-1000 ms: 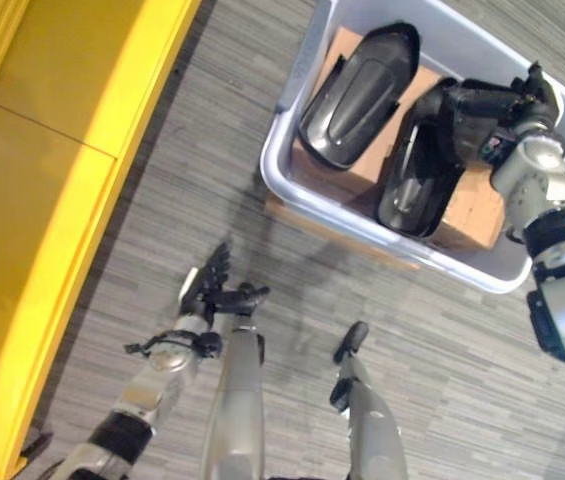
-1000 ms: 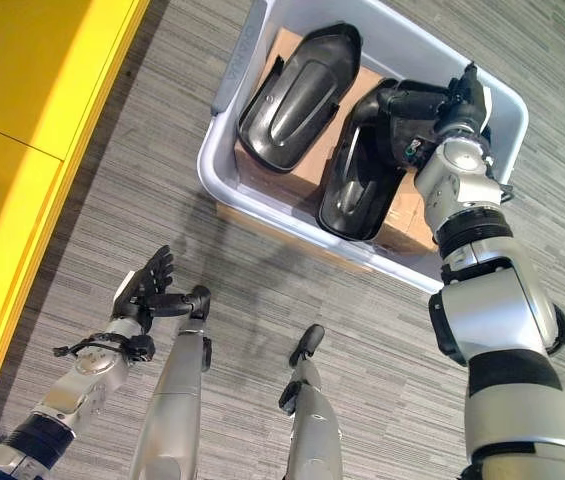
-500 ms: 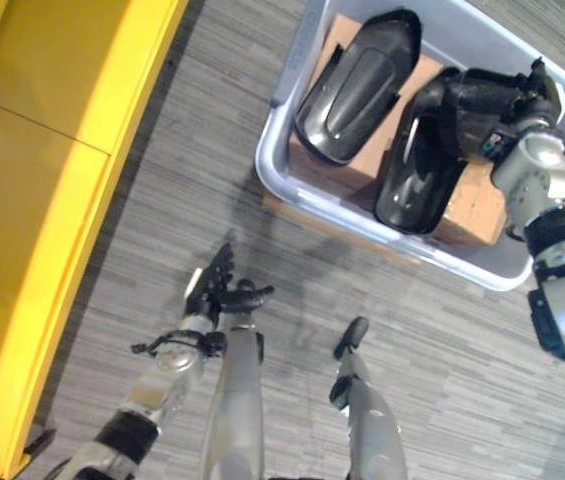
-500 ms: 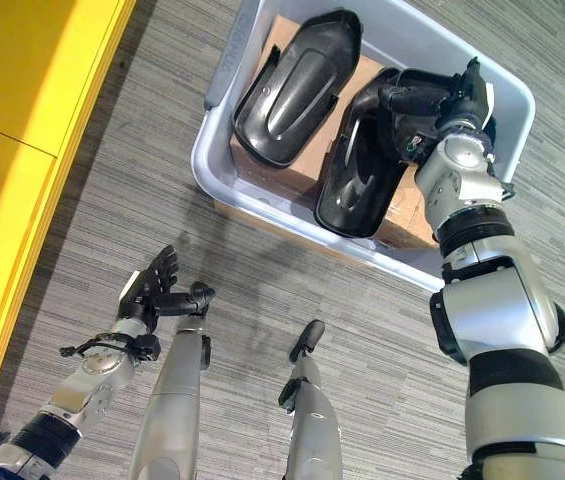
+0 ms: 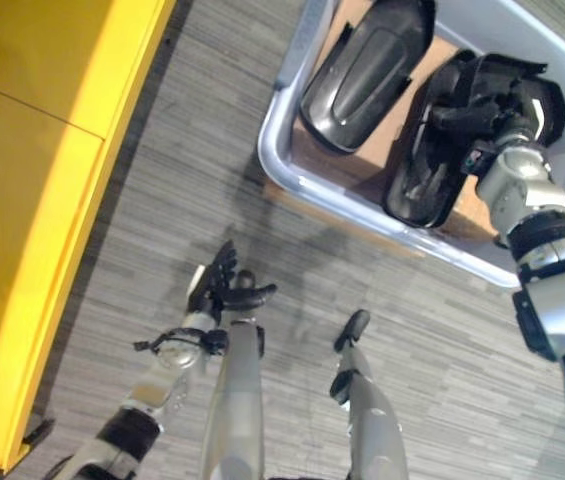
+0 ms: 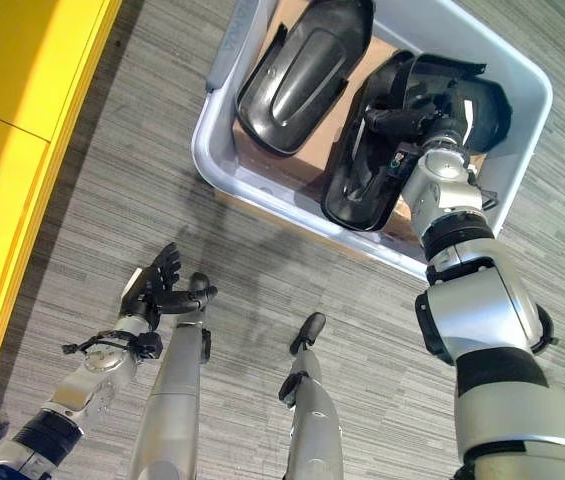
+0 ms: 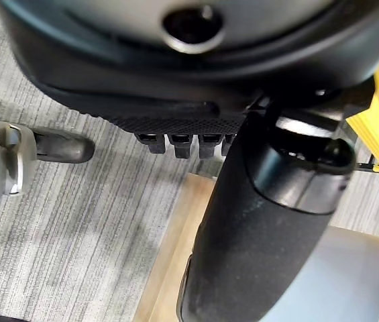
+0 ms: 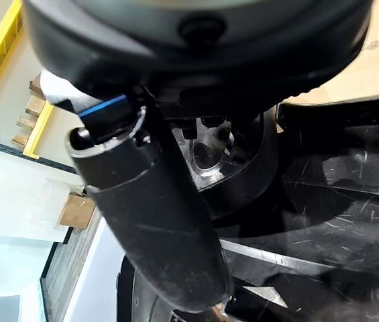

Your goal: Move parts from the plastic box to the shelf.

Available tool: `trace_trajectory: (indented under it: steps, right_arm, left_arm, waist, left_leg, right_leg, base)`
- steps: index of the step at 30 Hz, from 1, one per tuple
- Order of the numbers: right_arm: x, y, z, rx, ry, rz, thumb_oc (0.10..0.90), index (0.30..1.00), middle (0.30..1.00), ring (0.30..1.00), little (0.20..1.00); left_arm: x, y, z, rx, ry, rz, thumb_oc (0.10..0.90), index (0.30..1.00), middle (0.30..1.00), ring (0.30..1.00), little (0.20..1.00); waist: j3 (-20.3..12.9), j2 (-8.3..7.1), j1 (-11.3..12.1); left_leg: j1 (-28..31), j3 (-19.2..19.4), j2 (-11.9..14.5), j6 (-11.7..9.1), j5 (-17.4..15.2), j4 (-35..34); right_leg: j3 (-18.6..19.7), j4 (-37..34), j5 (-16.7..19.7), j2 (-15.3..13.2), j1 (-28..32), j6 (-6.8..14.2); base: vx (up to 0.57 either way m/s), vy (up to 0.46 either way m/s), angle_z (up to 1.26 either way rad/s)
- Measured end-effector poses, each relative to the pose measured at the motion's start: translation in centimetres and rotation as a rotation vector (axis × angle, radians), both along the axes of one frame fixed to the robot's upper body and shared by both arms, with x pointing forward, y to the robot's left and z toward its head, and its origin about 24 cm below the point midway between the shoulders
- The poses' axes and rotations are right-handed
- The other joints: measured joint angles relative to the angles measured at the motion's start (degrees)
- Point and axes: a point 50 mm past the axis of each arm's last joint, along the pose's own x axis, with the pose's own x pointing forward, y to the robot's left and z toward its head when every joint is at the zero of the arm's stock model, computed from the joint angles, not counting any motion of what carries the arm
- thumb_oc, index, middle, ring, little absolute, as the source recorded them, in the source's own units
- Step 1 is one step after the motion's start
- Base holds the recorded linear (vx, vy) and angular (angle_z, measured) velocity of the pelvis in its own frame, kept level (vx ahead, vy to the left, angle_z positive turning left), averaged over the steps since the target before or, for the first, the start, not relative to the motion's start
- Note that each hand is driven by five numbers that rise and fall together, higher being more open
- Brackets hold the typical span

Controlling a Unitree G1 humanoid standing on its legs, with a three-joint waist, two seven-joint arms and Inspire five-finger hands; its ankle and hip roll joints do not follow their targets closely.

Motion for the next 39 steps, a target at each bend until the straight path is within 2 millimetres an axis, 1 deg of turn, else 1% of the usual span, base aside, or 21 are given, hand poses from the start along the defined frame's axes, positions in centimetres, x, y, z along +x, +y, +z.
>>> trace_trajectory:
  steps: [2,5,6,7,8,9,10,11,12,13,14,17,21,24,26,28,31,36,39]
  right_arm:
    - [0.0,-0.3,0.0,-0.028,0.006,-0.020,0.900,1.000,1.000,1.000,1.000]
    - [-0.2,-0.7,0.5,-0.053,0.008,-0.058,0.900,1.000,1.000,1.000,1.000]
    - [-0.3,-1.1,0.8,-0.058,-0.003,-0.092,0.900,1.000,1.000,1.000,1.000]
    - [-0.7,-1.9,1.7,-0.089,-0.020,-0.139,0.900,1.000,1.000,1.000,1.000]
    - [-1.0,-2.7,2.6,-0.091,-0.040,-0.171,0.900,1.000,1.000,1.000,1.000]
    - [-1.2,-3.2,2.9,-0.113,-0.038,-0.187,0.900,1.000,1.000,1.000,1.000]
    - [-1.4,-3.9,2.5,-0.189,0.006,-0.226,0.616,0.602,0.602,0.602,0.602]
    - [-1.8,-5.1,2.3,-0.240,0.044,-0.270,0.400,0.300,0.300,0.300,0.300]
    - [-2.2,-5.8,2.5,-0.285,0.067,-0.306,0.400,0.300,0.300,0.300,0.300]
    - [-2.5,-6.5,2.9,-0.338,0.091,-0.345,0.400,0.300,0.300,0.300,0.300]
    - [-2.7,-6.7,3.1,-0.365,0.100,-0.360,0.400,0.300,0.300,0.300,0.300]
    - [-3.0,-7.3,3.7,-0.484,0.114,-0.401,0.400,0.300,0.300,0.300,0.300]
    - [-3.1,-7.3,4.1,-0.494,0.102,-0.404,0.400,0.300,0.300,0.300,0.300]
    - [-3.5,-7.8,4.7,-0.518,0.087,-0.423,0.400,0.300,0.300,0.300,0.300]
    - [-3.4,-7.7,5.0,-0.562,0.088,-0.426,0.400,0.300,0.300,0.300,0.300]
    - [-3.3,-7.4,5.0,-0.565,0.087,-0.410,0.400,0.300,0.300,0.300,0.300]
    - [-2.9,-6.7,4.6,-0.562,0.096,-0.376,0.400,0.300,0.300,0.300,0.300]
    - [-2.7,-6.4,4.4,-0.539,0.100,-0.341,0.400,0.300,0.300,0.300,0.300]
    - [-2.5,-6.2,3.9,-0.527,0.117,-0.321,0.400,0.300,0.300,0.300,0.300]
  left_arm:
    - [0.0,0.0,0.1,-0.001,-0.007,-0.001,0.900,1.000,1.000,1.000,1.000]
    - [0.0,-0.2,0.2,-0.008,-0.016,-0.002,0.900,1.000,1.000,1.000,1.000]
    - [0.1,-0.3,0.6,-0.019,-0.047,0.005,0.900,1.000,1.000,1.000,1.000]
    - [0.1,-0.5,0.9,-0.023,-0.060,0.003,0.900,1.000,1.000,1.000,1.000]
    - [0.0,-0.5,0.8,-0.023,-0.056,0.003,0.900,1.000,1.000,1.000,1.000]
    - [-0.1,-0.4,0.7,-0.022,-0.052,0.010,0.900,1.000,1.000,1.000,1.000]
    - [-0.3,-0.5,0.6,-0.026,-0.052,0.013,0.900,1.000,1.000,1.000,1.000]
    - [-0.6,-0.6,0.7,-0.031,-0.058,0.010,0.900,1.000,1.000,1.000,1.000]
    - [-0.6,-0.7,0.7,-0.033,-0.061,0.008,0.900,1.000,1.000,1.000,1.000]
    - [-0.6,-0.7,0.8,-0.032,-0.062,0.008,0.900,1.000,1.000,1.000,1.000]
    - [-0.5,-0.7,0.8,-0.032,-0.062,0.009,0.900,1.000,1.000,1.000,1.000]
    - [-0.3,-0.8,1.0,-0.031,-0.072,0.003,0.900,1.000,1.000,1.000,1.000]
    - [0.0,-0.9,1.5,-0.029,-0.090,0.001,0.900,1.000,1.000,1.000,1.000]
    - [0.3,-1.1,2.0,-0.029,-0.108,-0.006,0.900,1.000,1.000,1.000,1.000]
    - [0.3,-1.0,2.0,-0.028,-0.108,-0.004,0.900,1.000,1.000,1.000,1.000]
    - [0.3,-1.1,2.0,-0.028,-0.106,-0.005,0.900,1.000,1.000,1.000,1.000]
    - [0.3,-1.2,1.9,-0.028,-0.105,-0.011,0.900,1.000,1.000,1.000,1.000]
    - [0.4,-1.4,1.8,-0.024,-0.104,-0.023,0.900,1.000,1.000,1.000,1.000]
    - [0.4,-1.3,1.7,-0.023,-0.100,-0.022,0.900,1.000,1.000,1.000,1.000]
  waist:
    - [0.00,0.00,0.09]
    - [0.01,0.01,0.06]
    - [-0.01,-0.01,0.10]
    - [-0.01,0.00,0.03]
    - [0.01,0.02,0.04]
    - [0.04,0.07,0.21]
    - [0.04,0.08,0.34]
    - [0.04,0.08,1.30]
    - [0.04,0.08,2.20]
    - [0.04,0.07,2.51]
    - [0.03,0.07,2.45]
    - [0.03,0.07,2.72]
    - [0.01,0.10,2.88]
    - [0.00,0.10,2.86]
    - [-0.01,0.13,2.88]
    - [-0.01,0.13,2.90]
    - [-0.05,0.22,2.95]
    - [-0.06,0.28,2.70]
    - [-0.06,0.34,2.70]
  left_leg:
    - [-0.75,-0.15,-0.26,0.01,-0.01,0.18]
    - [-2.41,-0.56,-0.40,0.12,0.03,0.44]
    - [-4.47,-1.09,-0.60,0.23,0.25,0.29]
    - [-6.69,-1.58,-0.62,-0.07,1.25,-0.26]
    - [-8.01,-1.97,-0.84,-0.11,1.70,-0.49]
    - [-8.30,-2.17,-0.97,-0.11,1.80,-0.73]
    - [-8.19,-2.77,-1.50,-0.55,1.41,-1.69]
    - [-8.20,-2.92,-1.50,-0.90,1.71,-2.37]
    - [-8.45,-3.00,-1.56,-0.97,1.77,-2.46]
    - [-8.90,-3.13,-1.61,-1.07,1.83,-2.41]
    - [-9.04,-3.24,-1.63,-1.36,2.02,-2.43]
    - [-9.04,-3.09,-1.75,-1.25,2.09,-2.42]
    - [-8.80,-2.96,-1.65,-0.69,2.53,-2.34]
    - [-8.48,-2.83,-1.59,-0.65,2.72,-2.49]
    - [-7.71,-2.61,-1.57,-0.64,2.73,-2.65]
    - [-6.59,-2.40,-1.53,-0.74,2.93,-3.13]
    - [-5.17,-2.26,-1.44,-0.84,3.08,-3.68]
    - [-4.49,-1.73,-1.39,-0.70,3.37,-3.77]
    - [-3.30,-1.25,-1.37,-0.63,3.58,-4.19]
  right_leg:
    - [-0.13,0.01,0.01,0.02,-0.54,0.02]
    - [-0.47,0.02,0.06,-0.07,-1.74,0.11]
    - [-0.80,0.01,-0.32,0.06,-3.58,0.10]
    - [-1.03,0.11,-0.35,0.11,-5.63,0.14]
    - [-1.21,0.07,-0.33,0.12,-6.75,0.11]
    - [-1.56,0.02,-0.35,0.05,-6.90,0.15]
    - [-2.12,0.06,-1.03,-0.31,-6.92,0.83]
    - [-2.09,0.20,-1.13,-0.28,-7.10,0.95]
    - [-2.12,0.54,-1.15,-0.27,-7.56,0.88]
    - [-2.18,0.72,-1.29,-0.24,-7.99,0.74]
    - [-2.28,0.74,-1.33,-0.29,-8.07,0.68]
    - [-2.28,0.76,-1.32,-0.45,-8.06,0.66]
    - [-2.23,0.94,-1.29,-0.41,-8.04,0.65]
    - [-2.08,1.18,-1.27,-0.44,-8.00,0.64]
    - [-1.91,1.32,-1.25,-0.46,-7.60,0.67]
    - [-1.78,1.61,-1.23,-0.51,-7.01,0.71]
    - [-1.68,1.65,-1.27,-0.50,-6.02,0.69]
    - [-0.95,2.22,-1.27,-0.68,-5.93,0.67]
    - [-0.42,2.38,-1.24,-0.85,-5.32,0.68]
  base:
    - [0.00,0.001,0.02]
    - [0.03,0.009,0.07]
    - [0.03,0.026,0.13]
    - [0.03,0.028,0.19]
    - [0.08,-0.004,0.19]
    - [0.08,-0.013,0.21]
    - [0.08,-0.027,0.22]
    - [0.02,0.014,0.18]
    - [0.02,0.015,0.08]
    - [0.02,0.021,0.04]
    - [0.01,0.014,0.05]
    - [0.00,0.007,0.01]
    - [0.00,0.000,0.00]
    - [0.00,0.000,0.00]
    - [-0.02,0.010,-0.04]
    - [-0.02,0.004,-0.01]
    - [-0.04,0.009,-0.01]
    - [-0.05,0.005,-0.02]
    - [-0.04,-0.009,-0.04]
